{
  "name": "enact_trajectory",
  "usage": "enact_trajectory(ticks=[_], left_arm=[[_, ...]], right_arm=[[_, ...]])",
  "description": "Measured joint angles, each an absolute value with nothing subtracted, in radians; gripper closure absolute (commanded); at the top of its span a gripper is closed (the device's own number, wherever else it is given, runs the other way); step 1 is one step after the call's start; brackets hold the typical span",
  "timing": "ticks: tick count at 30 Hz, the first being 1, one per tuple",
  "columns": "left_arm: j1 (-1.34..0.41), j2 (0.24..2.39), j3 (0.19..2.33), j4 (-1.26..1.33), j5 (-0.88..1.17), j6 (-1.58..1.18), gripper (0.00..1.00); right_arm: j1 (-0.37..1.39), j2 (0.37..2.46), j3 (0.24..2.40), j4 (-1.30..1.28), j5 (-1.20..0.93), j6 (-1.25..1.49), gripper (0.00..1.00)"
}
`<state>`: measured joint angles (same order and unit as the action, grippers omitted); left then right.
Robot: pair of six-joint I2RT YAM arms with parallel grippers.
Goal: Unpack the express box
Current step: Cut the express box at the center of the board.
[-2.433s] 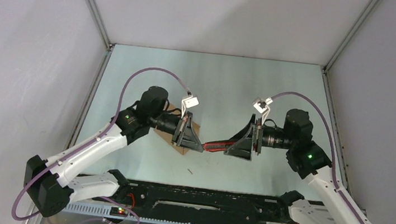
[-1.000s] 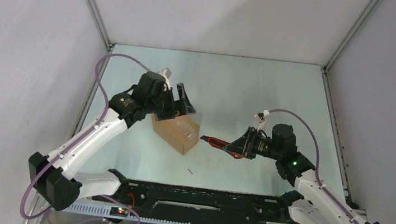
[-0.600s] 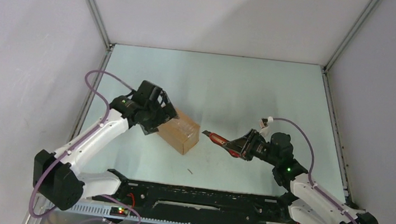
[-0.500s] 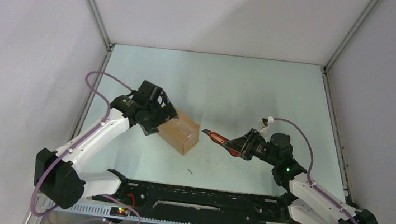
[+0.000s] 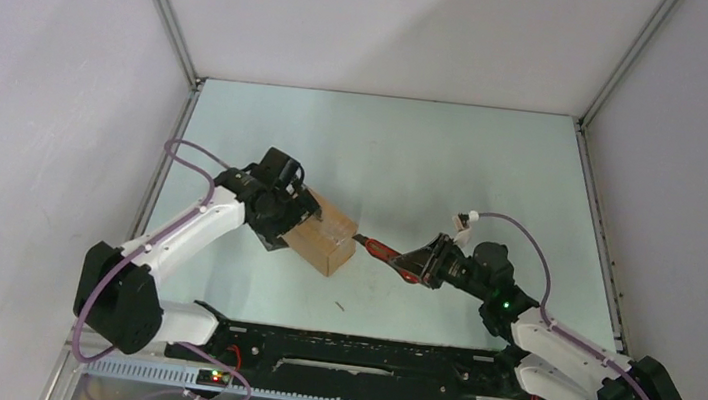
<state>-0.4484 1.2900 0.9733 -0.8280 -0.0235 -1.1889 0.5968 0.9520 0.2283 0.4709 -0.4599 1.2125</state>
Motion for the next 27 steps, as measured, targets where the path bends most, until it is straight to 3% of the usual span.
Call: enact_trajectory(ticks=[8, 17, 22, 27], left_arm=[[-0.45, 1.34, 1.052, -0.946, -0.066, -1.24, 0.04], [-0.45, 1.341, 1.089, -1.029, -0.12, -1.296, 0.28], [-0.45, 1.33, 1.095, -1.057, -0.141, -1.315, 0.28], [-0.45, 1.328, 1.096, -1.074, -0.156, -1.32, 0.14]], right_arm=[[0.642, 0.956, 0.227, 0.47, -0.412, 1.172, 1.0], [0.669, 0.976, 0.227, 0.469, -0.395, 1.146, 1.0], [0.679, 0.989, 0.227, 0.469, -0.391, 1.137, 1.0], [0.692, 1.003, 0.227, 0.469, -0.387, 1.132, 1.0]])
